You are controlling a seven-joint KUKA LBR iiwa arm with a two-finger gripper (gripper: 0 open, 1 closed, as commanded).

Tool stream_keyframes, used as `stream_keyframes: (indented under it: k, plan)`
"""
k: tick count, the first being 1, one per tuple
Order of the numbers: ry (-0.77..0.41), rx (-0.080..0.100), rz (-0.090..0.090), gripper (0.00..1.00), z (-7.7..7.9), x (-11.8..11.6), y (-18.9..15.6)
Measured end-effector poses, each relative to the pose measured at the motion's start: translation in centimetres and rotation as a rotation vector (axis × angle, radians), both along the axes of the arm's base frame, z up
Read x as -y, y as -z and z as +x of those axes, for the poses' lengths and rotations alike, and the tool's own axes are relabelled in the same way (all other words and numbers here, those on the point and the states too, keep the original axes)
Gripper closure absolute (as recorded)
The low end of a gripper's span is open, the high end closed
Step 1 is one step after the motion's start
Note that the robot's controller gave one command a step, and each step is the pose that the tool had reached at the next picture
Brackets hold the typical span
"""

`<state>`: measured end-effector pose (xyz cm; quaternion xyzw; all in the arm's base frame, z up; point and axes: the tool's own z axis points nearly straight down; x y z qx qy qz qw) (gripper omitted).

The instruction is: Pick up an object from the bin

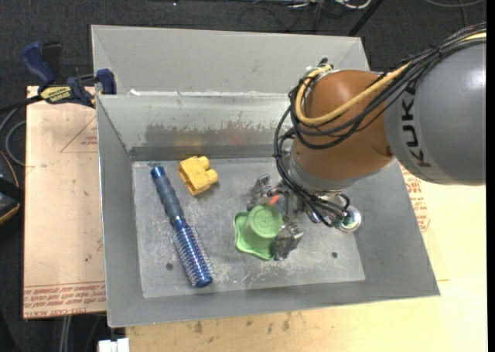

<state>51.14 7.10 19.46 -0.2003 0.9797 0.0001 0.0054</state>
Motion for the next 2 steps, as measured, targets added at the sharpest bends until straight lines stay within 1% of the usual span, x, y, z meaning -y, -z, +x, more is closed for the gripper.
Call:
stream_keyframes:
  k: [1,2]
  plan:
    - [-0.358,-0.004,-0.004,1.00,0.7,1.3,-4.7]
    - [-0.464,-0.002,-0.001,1.00,-2.0,-5.8,-9.7]
